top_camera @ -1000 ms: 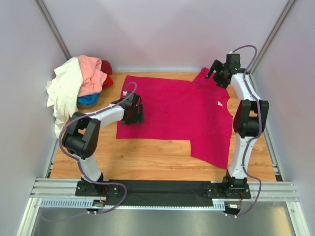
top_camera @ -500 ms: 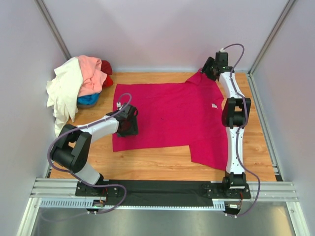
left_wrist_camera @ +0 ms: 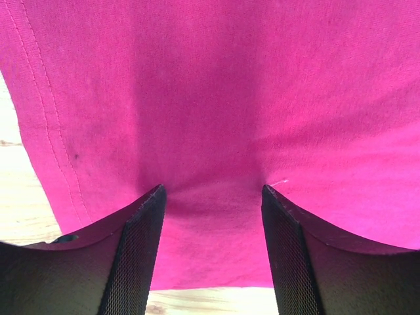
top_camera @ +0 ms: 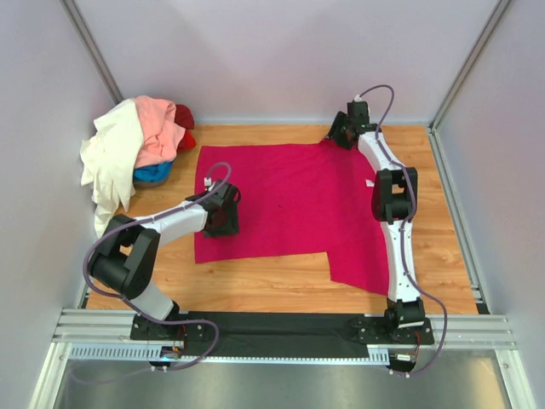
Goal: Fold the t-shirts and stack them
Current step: Flatten the tshirt out
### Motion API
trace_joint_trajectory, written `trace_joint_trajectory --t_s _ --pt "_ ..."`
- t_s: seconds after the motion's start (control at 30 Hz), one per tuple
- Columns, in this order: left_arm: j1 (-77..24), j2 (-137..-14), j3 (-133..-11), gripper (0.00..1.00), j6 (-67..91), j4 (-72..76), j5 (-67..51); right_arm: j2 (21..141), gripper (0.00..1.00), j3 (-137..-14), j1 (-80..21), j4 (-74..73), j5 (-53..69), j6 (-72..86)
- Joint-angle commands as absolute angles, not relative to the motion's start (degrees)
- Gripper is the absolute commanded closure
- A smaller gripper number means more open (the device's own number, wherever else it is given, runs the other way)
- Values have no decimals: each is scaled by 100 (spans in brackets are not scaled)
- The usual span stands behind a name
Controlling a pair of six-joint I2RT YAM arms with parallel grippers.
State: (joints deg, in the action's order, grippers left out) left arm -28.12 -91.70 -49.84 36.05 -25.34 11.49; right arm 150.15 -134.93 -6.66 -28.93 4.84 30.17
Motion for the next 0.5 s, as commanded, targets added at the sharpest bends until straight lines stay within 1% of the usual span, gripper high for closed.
trace_joint_trajectory --t_s 0.0,0.27,0.47 --pt "-2848 -9580 -4509 33 3683 -2514 747 14907 46 -13404 -554 -2628 211 2997" --pt "-2935 -9703 -4465 34 3683 -2408 791 14195 47 -12209 -334 -1732 633 3278" --pt "-2979 -9729 -4482 35 3674 -2426 861 14150 48 -12217 -202 -1626 931 3436"
